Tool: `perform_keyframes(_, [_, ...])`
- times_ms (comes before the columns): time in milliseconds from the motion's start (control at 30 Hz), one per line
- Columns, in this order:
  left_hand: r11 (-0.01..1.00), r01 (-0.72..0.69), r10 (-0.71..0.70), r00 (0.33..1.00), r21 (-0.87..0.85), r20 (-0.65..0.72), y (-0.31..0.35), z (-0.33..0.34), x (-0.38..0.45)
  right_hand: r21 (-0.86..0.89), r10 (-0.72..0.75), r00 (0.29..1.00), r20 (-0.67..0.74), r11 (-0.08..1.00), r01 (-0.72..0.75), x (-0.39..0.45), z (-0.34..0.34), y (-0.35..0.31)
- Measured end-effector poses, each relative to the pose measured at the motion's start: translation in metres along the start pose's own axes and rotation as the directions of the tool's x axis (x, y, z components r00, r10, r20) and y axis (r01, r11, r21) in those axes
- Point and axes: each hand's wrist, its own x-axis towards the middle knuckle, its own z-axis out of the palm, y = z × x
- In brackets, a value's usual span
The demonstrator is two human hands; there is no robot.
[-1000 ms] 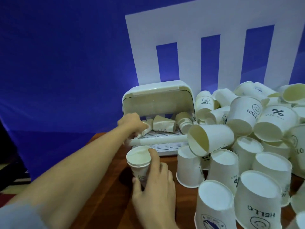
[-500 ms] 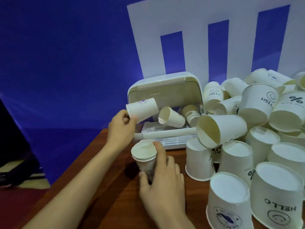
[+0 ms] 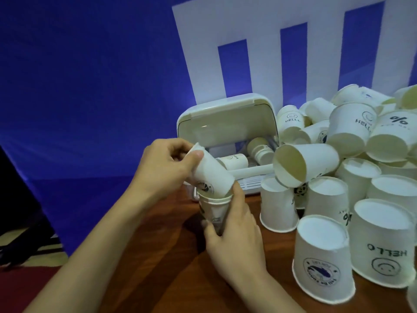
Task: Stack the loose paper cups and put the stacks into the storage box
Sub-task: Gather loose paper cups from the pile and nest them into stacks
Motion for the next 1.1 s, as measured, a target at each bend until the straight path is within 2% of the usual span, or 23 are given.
perform_keyframes(133, [0.97, -0.132, 0.12, 0.99, 0.204, 0.07, 0.012, -0.002, -0.005, 0.022, 0.013, 1.0, -0.018, 1.0, -0.013, 0.001, 0.0, 0.002])
perform_keyframes(267, [0.919, -0.208, 0.202, 0.978, 0.334, 0.053, 0.021, -0.01, -0.006, 0.035, 0.043, 0.999, 0.0, 0.998, -0.043, 0.001, -0.003, 0.001])
perform_keyframes(367, [0.899, -0.241, 0.169, 0.961, 0.367, 0.218, 0.023, -0.01, -0.007, 0.02, 0.051, 0.999, 0.016, 0.998, -0.052, 0.0, -0.004, -0.001])
perform_keyframes(433, [0.881, -0.245, 0.087, 0.925, 0.406, 0.369, 0.02, -0.007, -0.007, 0.028, 0.052, 0.998, 0.028, 0.998, -0.053, -0.001, -0.005, -0.002])
perform_keyframes(500, [0.868, -0.25, 0.034, 0.892, 0.429, 0.45, 0.016, -0.002, -0.008, 0.063, 0.044, 0.999, 0.032, 0.997, -0.046, -0.001, -0.006, -0.002])
perform_keyframes(533, [0.878, -0.247, 0.051, 0.901, 0.41, 0.432, 0.014, 0.001, -0.008, 0.083, 0.037, 0.999, 0.025, 0.996, -0.039, -0.001, -0.006, -0.002])
perform_keyframes(567, [0.906, -0.225, 0.091, 0.931, 0.359, 0.354, 0.012, 0.005, -0.008, 0.099, 0.03, 0.999, 0.018, 0.995, -0.032, -0.001, -0.006, -0.002])
perform_keyframes(633, [0.972, -0.146, 0.136, 0.989, 0.182, 0.062, 0.005, 0.01, -0.002, 0.11, 0.016, 1.0, 0.006, 0.994, -0.017, -0.001, -0.006, -0.002])
perform_keyframes(667, [0.991, -0.108, 0.113, 0.992, 0.082, -0.055, 0.0, 0.012, 0.001, 0.11, 0.012, 1.0, 0.0, 0.994, -0.012, -0.001, -0.006, -0.001])
perform_keyframes(700, [0.998, -0.064, 0.063, 0.993, -0.015, -0.099, -0.005, 0.016, 0.004, 0.109, 0.01, 1.0, -0.004, 0.994, -0.01, -0.001, -0.006, -0.001])
perform_keyframes(867, [0.928, 0.17, -0.163, 0.985, -0.331, 0.048, -0.037, 0.055, -0.016, 0.097, 0.014, 1.0, -0.007, 0.995, -0.013, 0.001, -0.005, 0.0])
perform_keyframes(933, [0.86, 0.203, -0.219, 0.975, -0.468, 0.02, -0.045, 0.071, -0.028, 0.092, 0.013, 1.0, -0.007, 0.996, -0.012, 0.002, -0.004, 0.0])
perform_keyframes(1000, [0.799, 0.188, -0.272, 0.96, -0.572, -0.065, -0.046, 0.08, -0.037, 0.074, -0.002, 1.0, -0.008, 0.997, 0.003, 0.002, -0.004, 0.0])
perform_keyframes(1100, [0.75, 0.199, -0.349, 0.929, -0.631, -0.121, -0.038, 0.087, -0.045, 0.042, -0.024, 1.0, -0.017, 0.999, 0.025, 0.001, -0.003, -0.001])
